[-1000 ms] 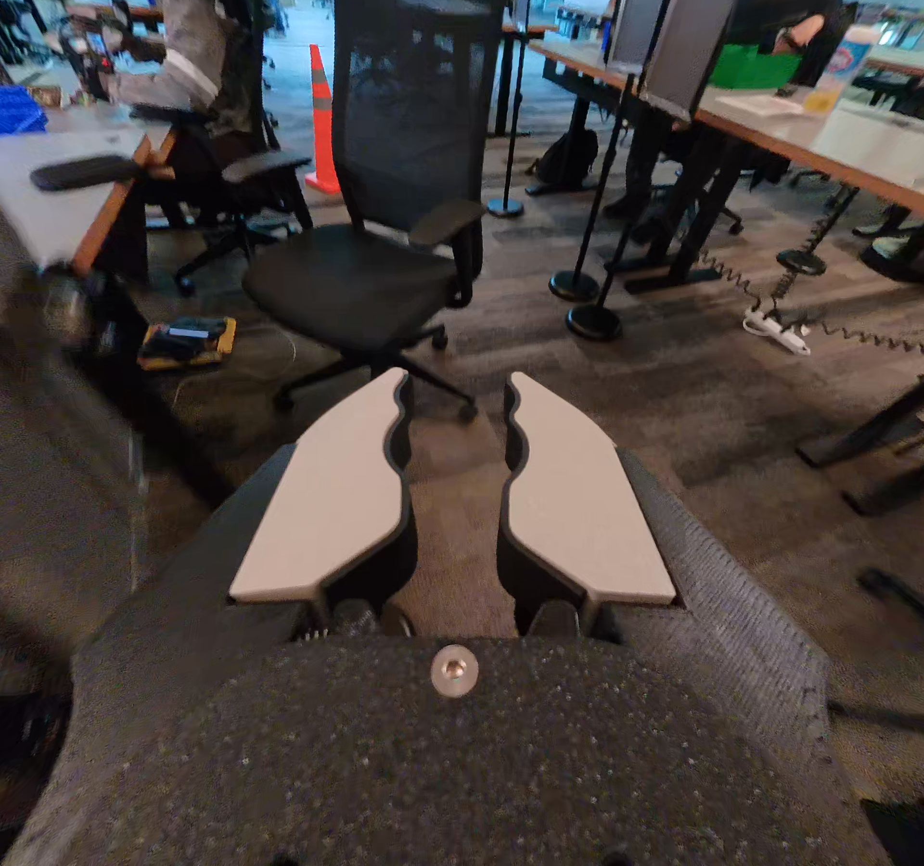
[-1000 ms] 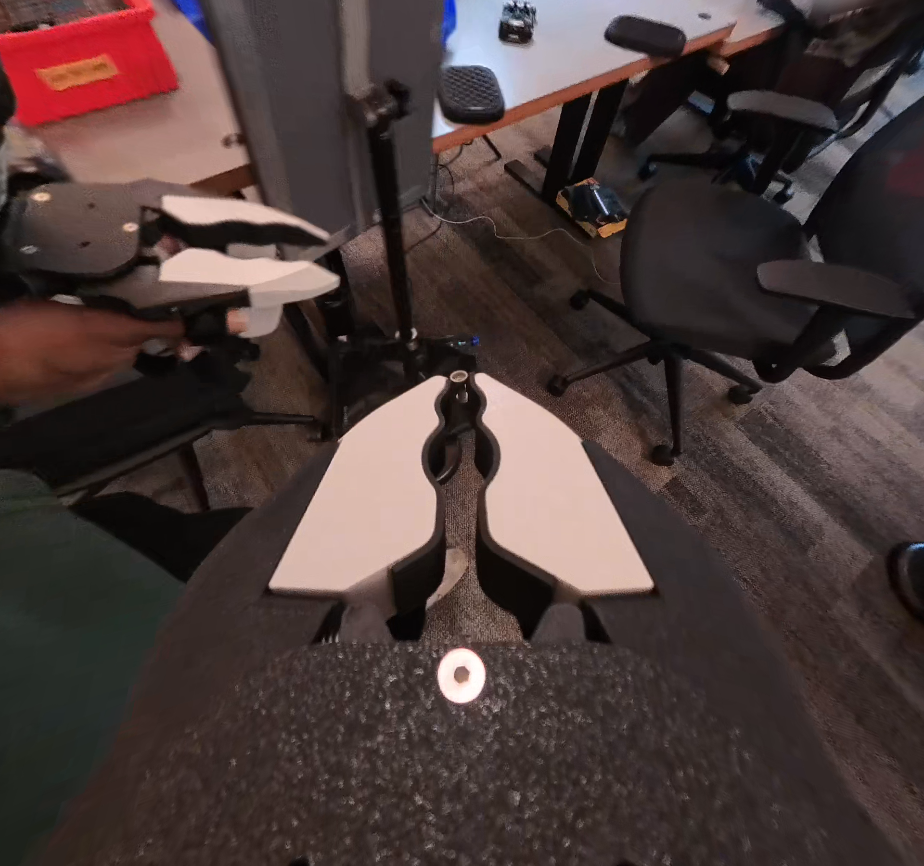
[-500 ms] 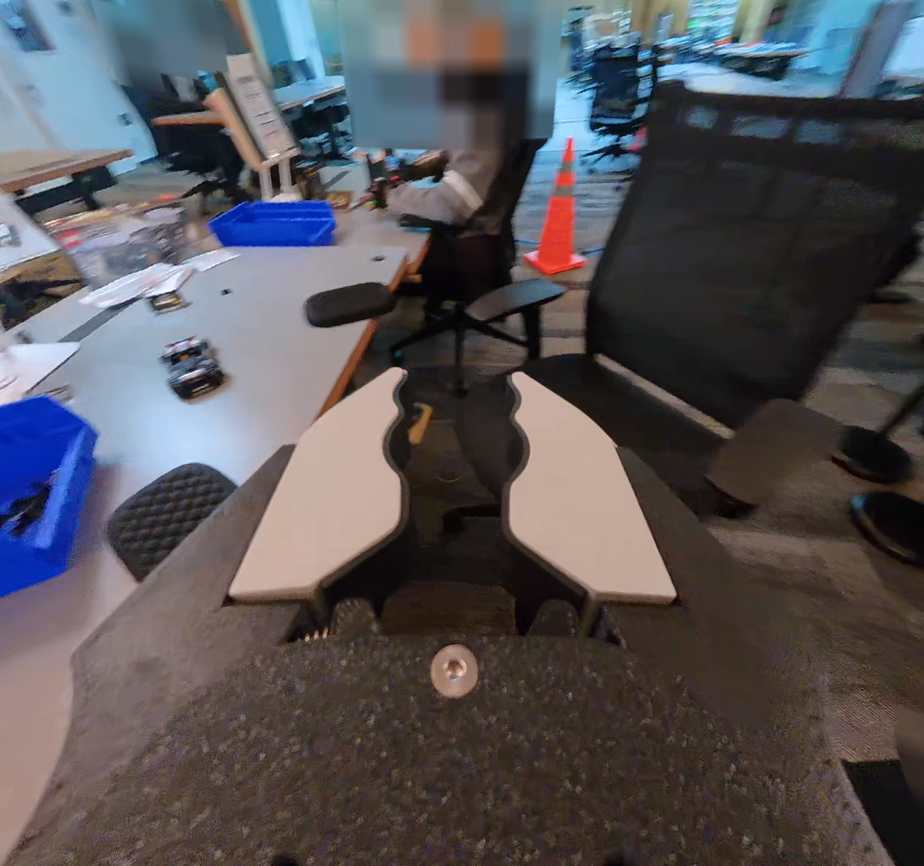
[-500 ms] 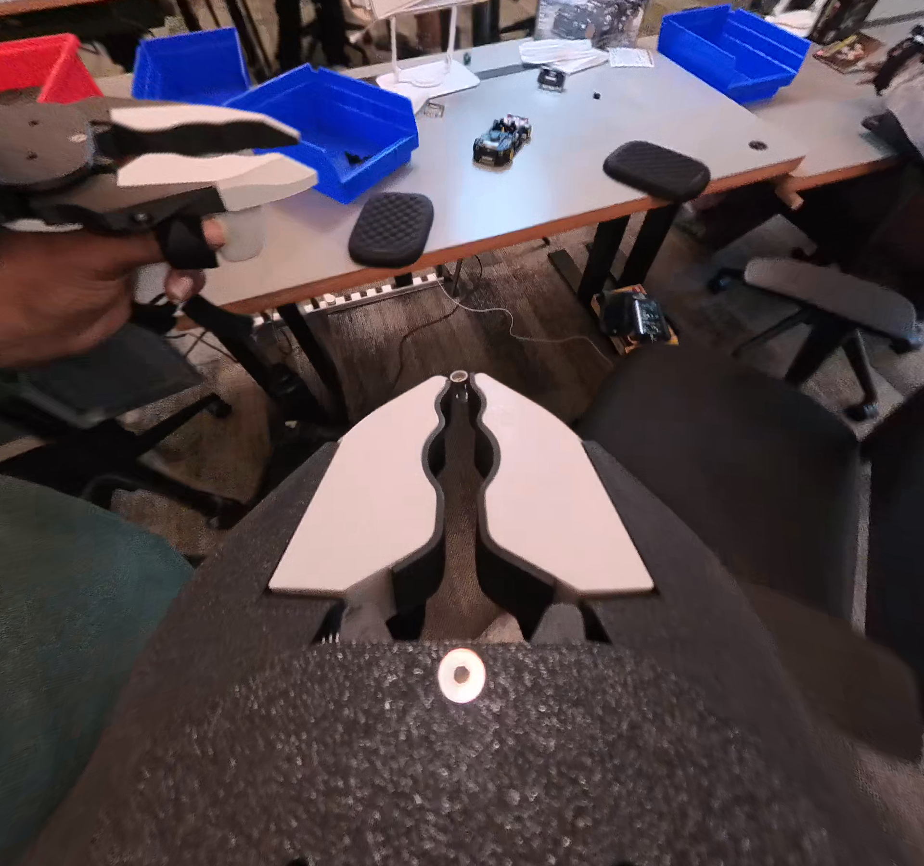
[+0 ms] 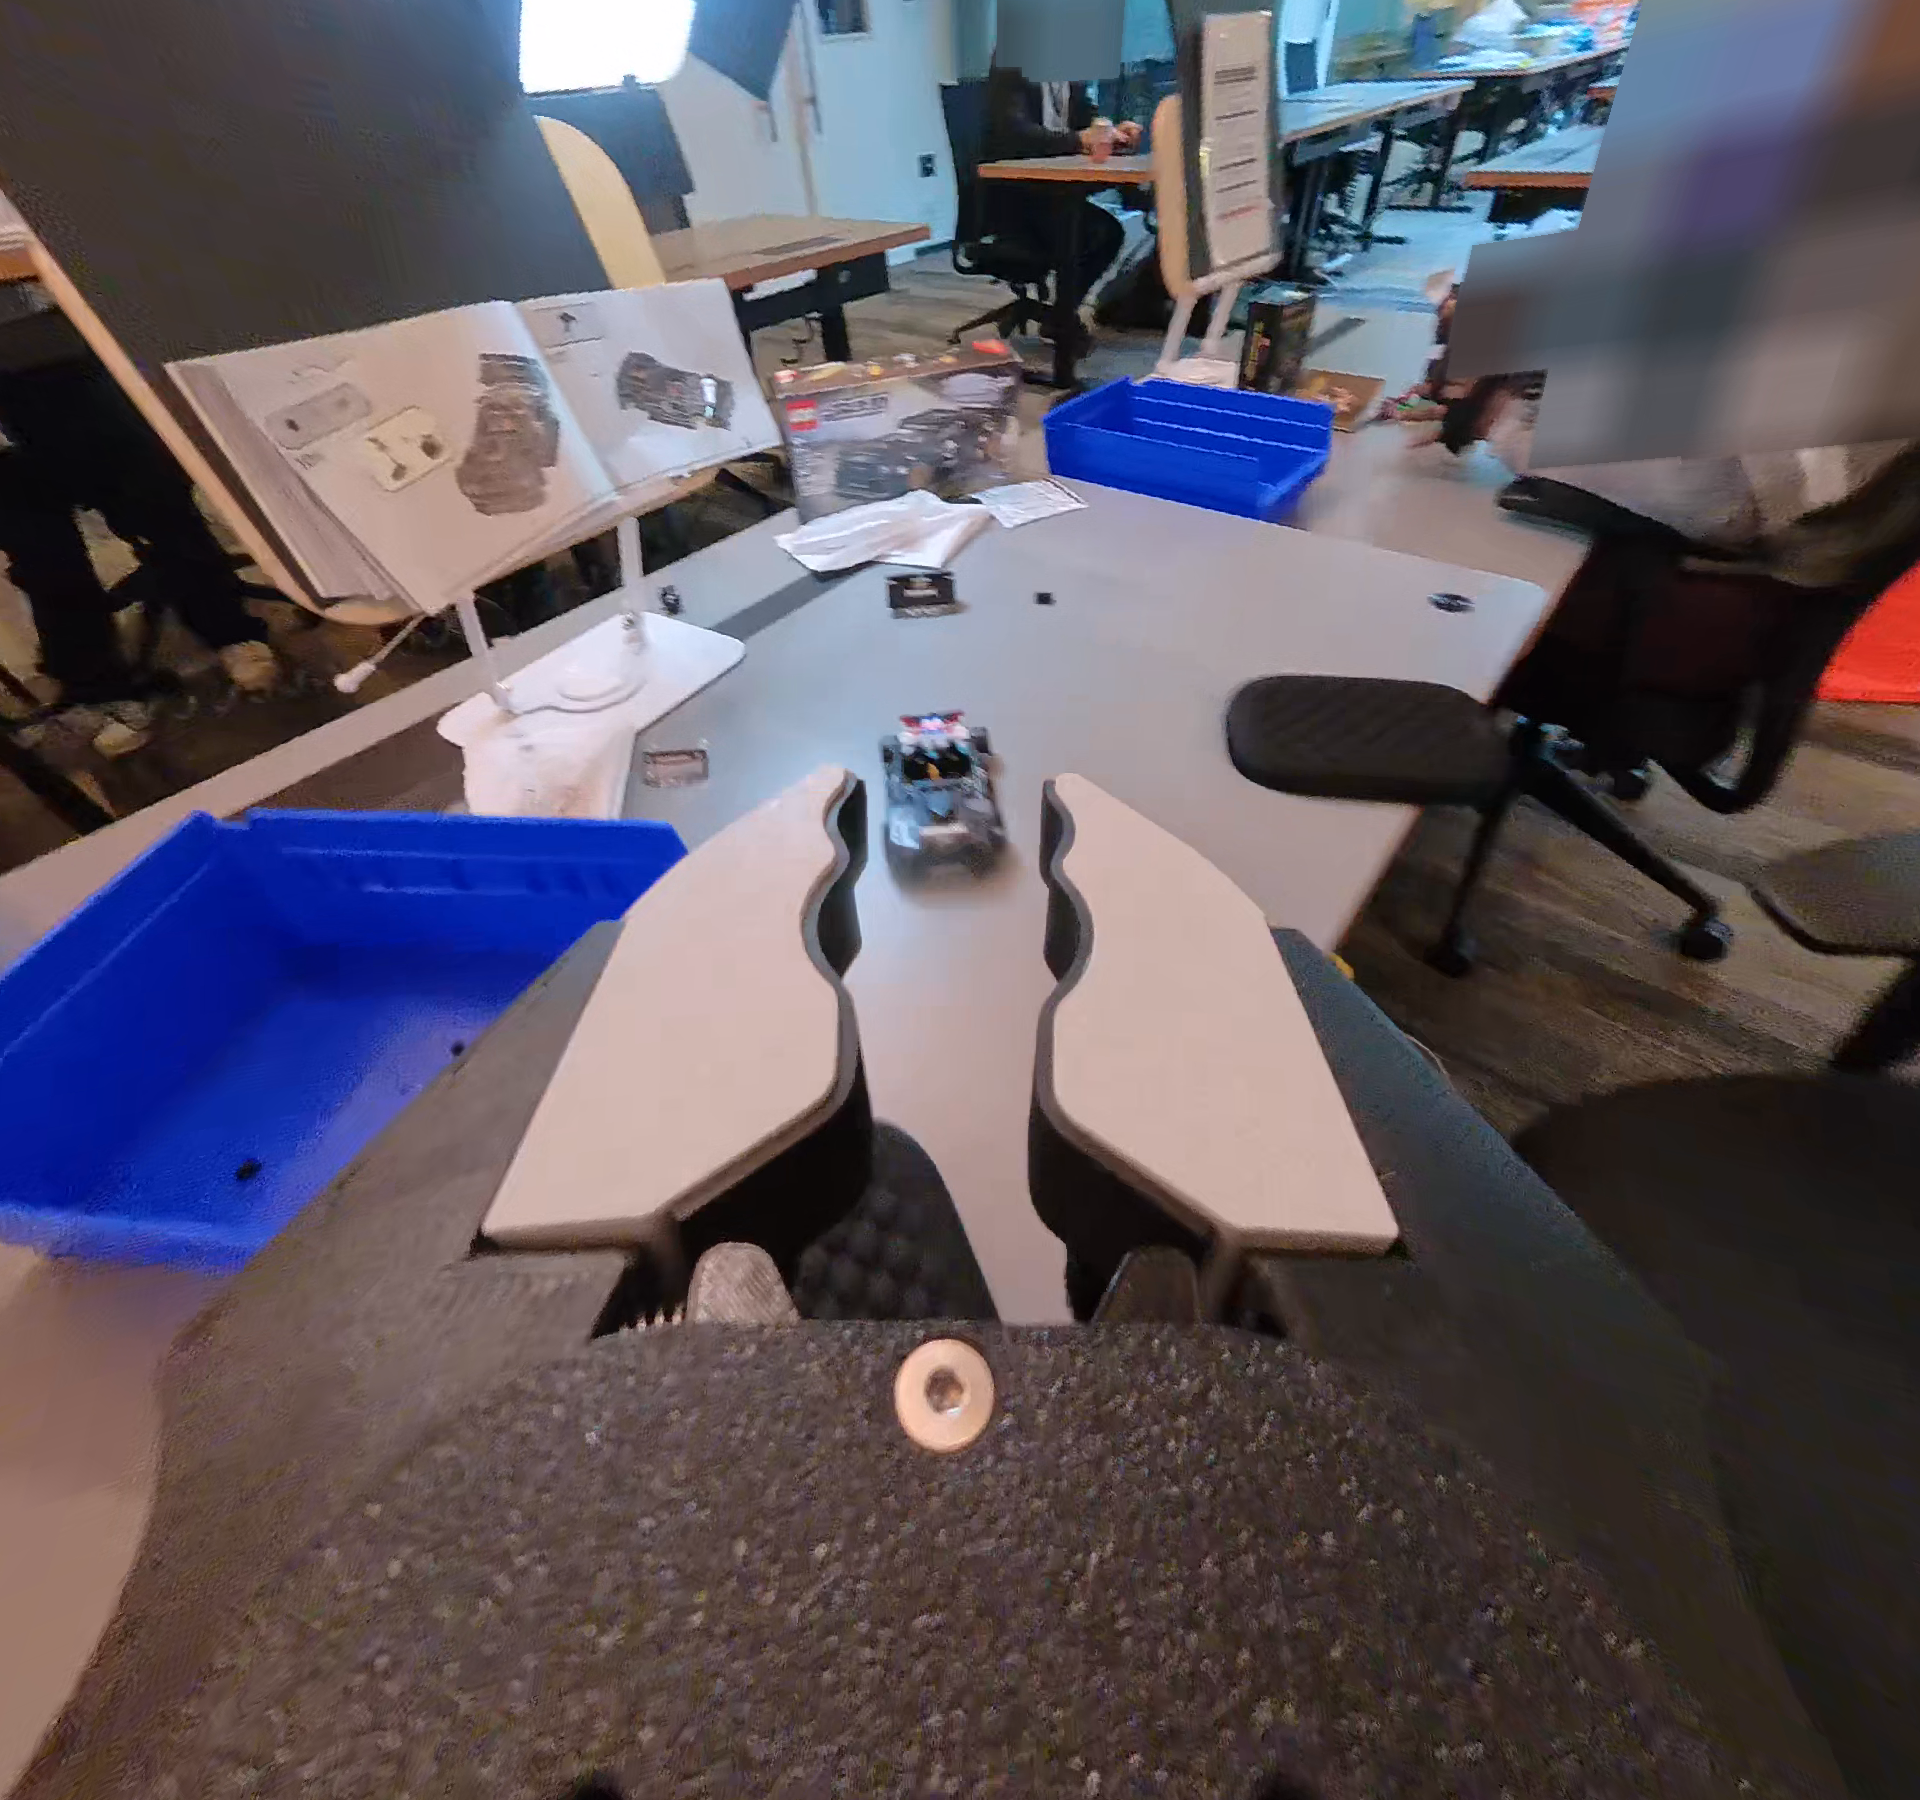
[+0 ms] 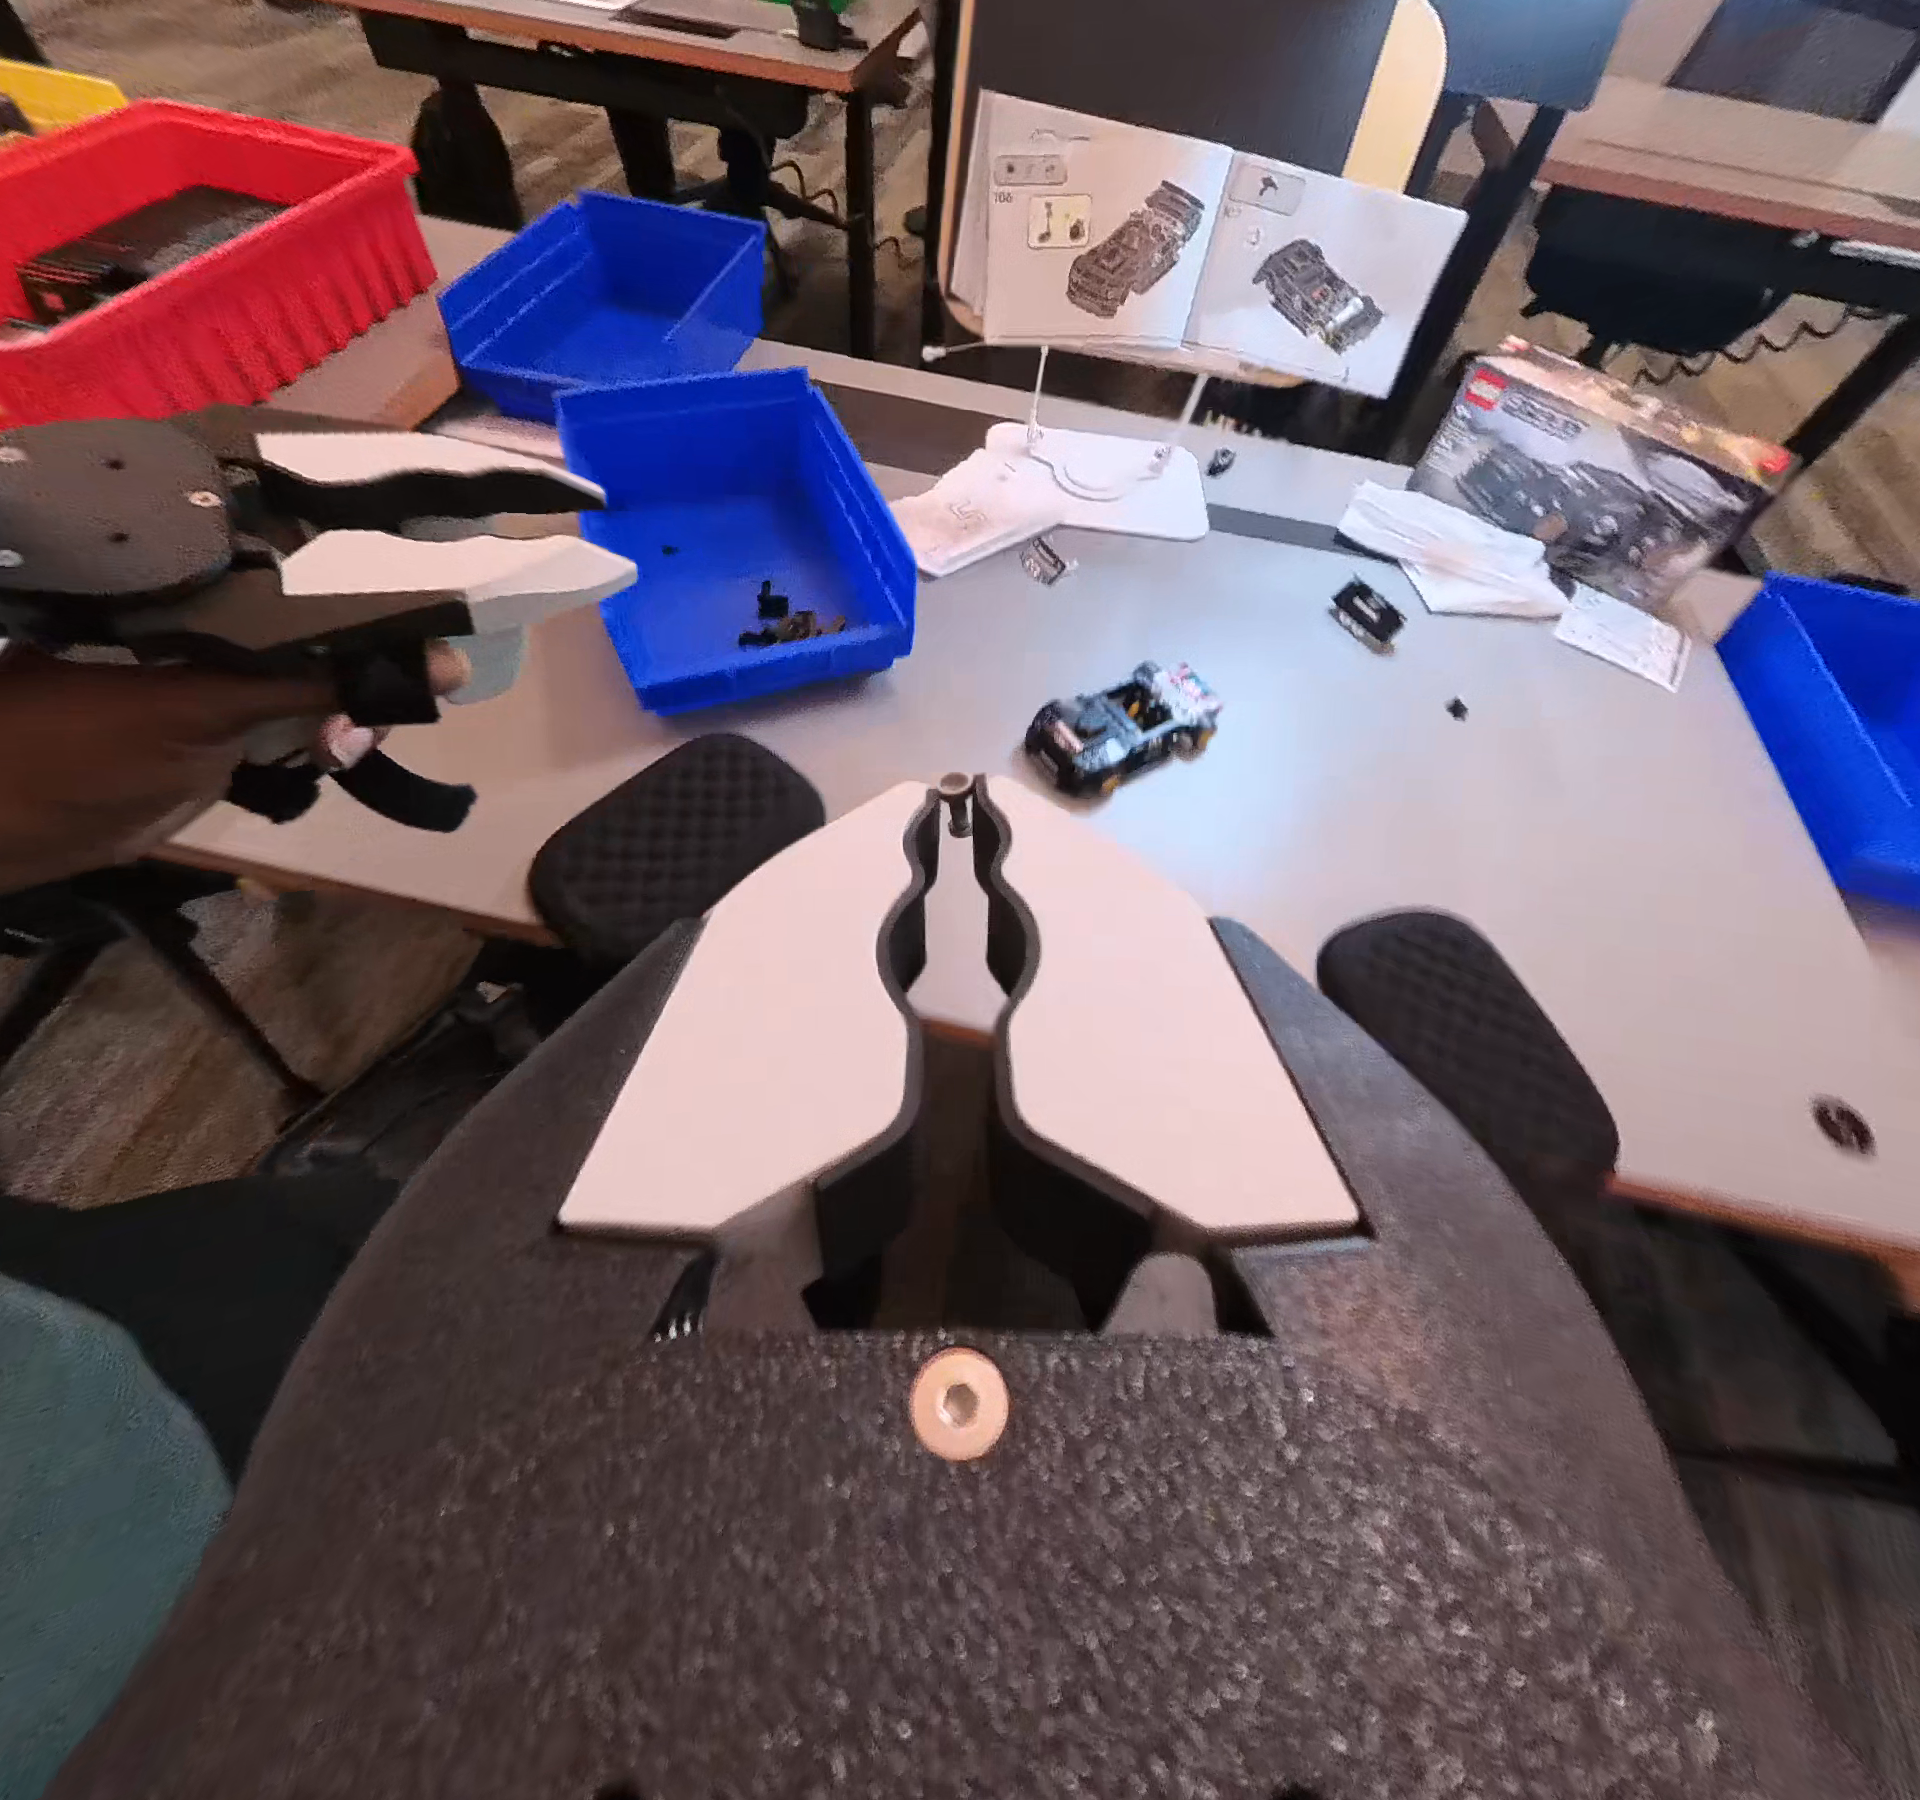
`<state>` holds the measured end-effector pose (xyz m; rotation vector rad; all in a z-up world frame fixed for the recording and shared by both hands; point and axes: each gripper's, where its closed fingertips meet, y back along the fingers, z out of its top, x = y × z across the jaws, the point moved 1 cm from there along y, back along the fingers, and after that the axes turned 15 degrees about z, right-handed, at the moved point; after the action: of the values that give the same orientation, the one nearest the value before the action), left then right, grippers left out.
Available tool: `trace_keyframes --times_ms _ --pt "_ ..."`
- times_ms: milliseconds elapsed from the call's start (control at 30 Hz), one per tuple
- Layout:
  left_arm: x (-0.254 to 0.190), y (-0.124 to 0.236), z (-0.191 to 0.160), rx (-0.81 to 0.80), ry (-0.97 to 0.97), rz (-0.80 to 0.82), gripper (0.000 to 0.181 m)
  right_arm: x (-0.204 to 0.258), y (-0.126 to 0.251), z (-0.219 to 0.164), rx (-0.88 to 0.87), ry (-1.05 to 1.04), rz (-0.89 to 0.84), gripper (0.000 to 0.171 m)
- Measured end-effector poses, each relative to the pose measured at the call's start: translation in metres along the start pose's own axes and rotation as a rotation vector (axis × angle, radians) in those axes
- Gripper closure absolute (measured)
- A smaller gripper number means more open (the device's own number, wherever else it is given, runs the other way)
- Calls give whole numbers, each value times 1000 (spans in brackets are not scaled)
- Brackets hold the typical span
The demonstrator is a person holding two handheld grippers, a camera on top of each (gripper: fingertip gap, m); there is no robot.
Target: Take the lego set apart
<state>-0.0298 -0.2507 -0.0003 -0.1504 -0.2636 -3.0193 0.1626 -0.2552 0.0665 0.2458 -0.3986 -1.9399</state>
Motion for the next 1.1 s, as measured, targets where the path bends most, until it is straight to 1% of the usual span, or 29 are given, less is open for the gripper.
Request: trace_keyframes --times_ms 67,133,233,333,433,533,600,733,800,900,1000,1100 --pt "15 -41 -3 11 -14 18 149 -28 -39 4 3 24 28 165" --pt "39 -71 0 26 -28 58 148 -52 -78 10 20 9 57 165" --pt "79 -95 0 62 4 139 147 -74 -130 28 24 17 139 165" --pt "111 -99 -8 87 31 232 147 -91 -173 42 59 61 234 165" --pt "136 -98 -33 130 72 350 147 -110 -209 49 88 131 316 165" --pt "147 -95 -58 161 119 475 148 -130 -243 44 113 171 418 165" --pt "148 -92 -77 177 132 562 149 -143 -267 31 115 195 494 165" --pt "125 -84 -118 183 177 689 154 -162 -315 -19 96 201 648 165" --pt "110 -81 -134 156 182 743 154 -166 -327 -39 65 218 696 165" --pt "85 -81 -146 96 178 782 154 -168 -331 -61 8 249 738 165" --pt "59 -79 -152 35 176 790 154 -164 -322 -79 -35 245 822 165" --pt "29 -74 -150 -42 121 791 157 -162 -302 -91 -64 244 899 165"
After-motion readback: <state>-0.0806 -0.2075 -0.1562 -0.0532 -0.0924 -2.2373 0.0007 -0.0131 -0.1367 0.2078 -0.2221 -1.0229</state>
